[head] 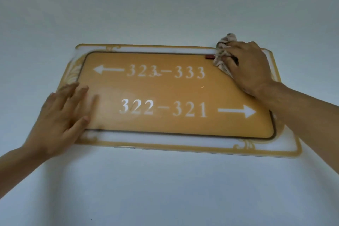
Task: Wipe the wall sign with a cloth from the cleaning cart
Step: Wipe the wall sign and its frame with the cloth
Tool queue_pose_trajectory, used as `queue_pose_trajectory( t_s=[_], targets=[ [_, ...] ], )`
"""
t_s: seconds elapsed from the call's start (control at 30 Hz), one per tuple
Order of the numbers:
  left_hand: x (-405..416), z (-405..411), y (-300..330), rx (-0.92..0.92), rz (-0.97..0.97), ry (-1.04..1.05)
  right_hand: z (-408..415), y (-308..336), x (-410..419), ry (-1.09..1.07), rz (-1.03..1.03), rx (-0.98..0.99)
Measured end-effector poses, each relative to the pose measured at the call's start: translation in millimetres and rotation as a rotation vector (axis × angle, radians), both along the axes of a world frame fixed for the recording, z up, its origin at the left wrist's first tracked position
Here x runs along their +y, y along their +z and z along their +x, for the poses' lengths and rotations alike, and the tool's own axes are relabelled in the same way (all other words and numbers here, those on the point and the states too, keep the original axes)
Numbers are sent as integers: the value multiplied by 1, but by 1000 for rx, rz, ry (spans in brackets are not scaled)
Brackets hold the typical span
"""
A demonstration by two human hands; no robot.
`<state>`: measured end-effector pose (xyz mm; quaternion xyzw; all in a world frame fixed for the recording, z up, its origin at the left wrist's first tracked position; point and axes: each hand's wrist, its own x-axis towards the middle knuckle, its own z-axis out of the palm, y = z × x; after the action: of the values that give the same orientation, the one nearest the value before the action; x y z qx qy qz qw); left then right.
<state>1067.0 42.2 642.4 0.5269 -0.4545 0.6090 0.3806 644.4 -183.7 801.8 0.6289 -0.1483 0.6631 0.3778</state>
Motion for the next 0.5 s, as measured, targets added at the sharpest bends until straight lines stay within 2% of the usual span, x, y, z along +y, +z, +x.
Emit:
queue_pose_trajectory(
  t_s=[0.1,0.27,0.5],
  targets=[
    [-14,-28,4,65,93,-13,8,-4,1,-3,-23,28],
    [-15,-30,2,78,59,-26,16,-26,7,16,-65,61],
    [-18,-28,1,85,54,-20,33,-113,13,72,-119,180]
  ],
)
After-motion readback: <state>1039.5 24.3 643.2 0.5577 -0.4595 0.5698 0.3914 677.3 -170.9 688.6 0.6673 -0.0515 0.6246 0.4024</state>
